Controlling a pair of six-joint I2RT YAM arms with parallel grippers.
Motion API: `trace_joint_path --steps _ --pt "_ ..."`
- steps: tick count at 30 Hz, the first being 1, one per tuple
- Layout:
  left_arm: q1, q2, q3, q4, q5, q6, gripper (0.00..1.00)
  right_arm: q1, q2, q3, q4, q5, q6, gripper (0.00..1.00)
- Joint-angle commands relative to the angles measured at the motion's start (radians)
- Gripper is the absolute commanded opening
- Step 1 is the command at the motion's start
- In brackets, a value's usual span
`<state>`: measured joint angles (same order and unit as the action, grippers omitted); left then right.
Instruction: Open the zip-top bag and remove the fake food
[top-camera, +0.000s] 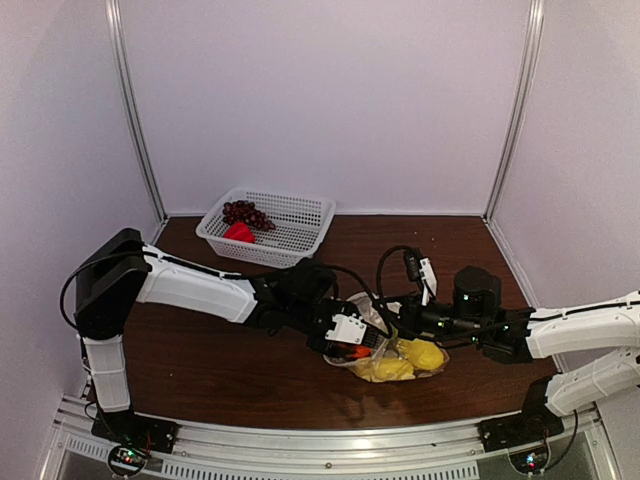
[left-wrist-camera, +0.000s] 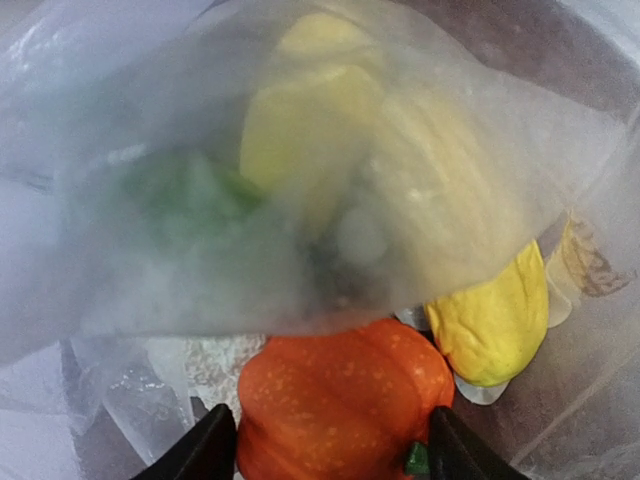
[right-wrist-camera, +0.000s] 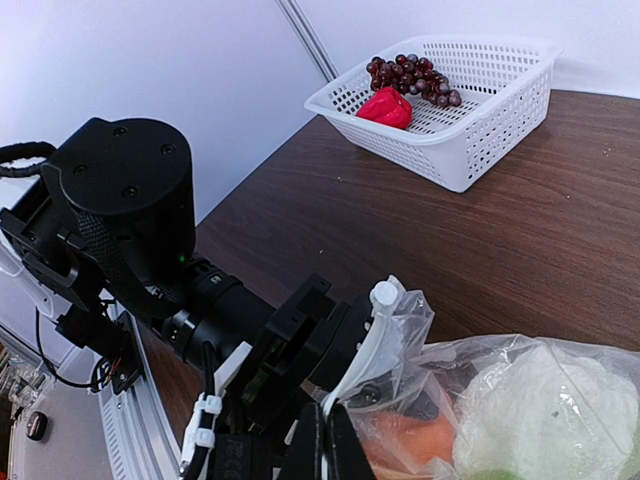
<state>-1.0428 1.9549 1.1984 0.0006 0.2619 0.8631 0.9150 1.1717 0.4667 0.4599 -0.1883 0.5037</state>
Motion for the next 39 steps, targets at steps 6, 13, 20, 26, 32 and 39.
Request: trace_joint_path --steps 6,13,20,26,32,39 --pt "-0.004 0.053 0.013 -0.039 -0.074 0.007 0.8 0.007 0.006 0.009 0.019 -0.022 0.01 0.0" --pt "-0.005 0.055 0.025 -0.07 -0.064 0.007 0.67 0.007 0.002 0.012 0.009 -0.016 0.009 0.0" --pt "-0.005 -0.107 -0.135 0.077 -0.052 -0.043 0.41 0.005 0.01 0.013 0.01 -0.014 0.005 0.0" --pt "-0.021 -0.201 -0.19 0.077 -0.062 -0.059 0.32 0.005 0.016 0.013 0.012 -0.013 0.003 0.0" --pt "-0.023 -0.314 -0.265 0.166 -0.037 -0.129 0.31 0.005 0.019 0.008 0.016 -0.011 0.005 0.0" --pt "0.053 -0.462 -0.337 0.286 0.034 -0.289 0.31 0.005 0.017 0.005 0.018 -0.009 0.004 0.0"
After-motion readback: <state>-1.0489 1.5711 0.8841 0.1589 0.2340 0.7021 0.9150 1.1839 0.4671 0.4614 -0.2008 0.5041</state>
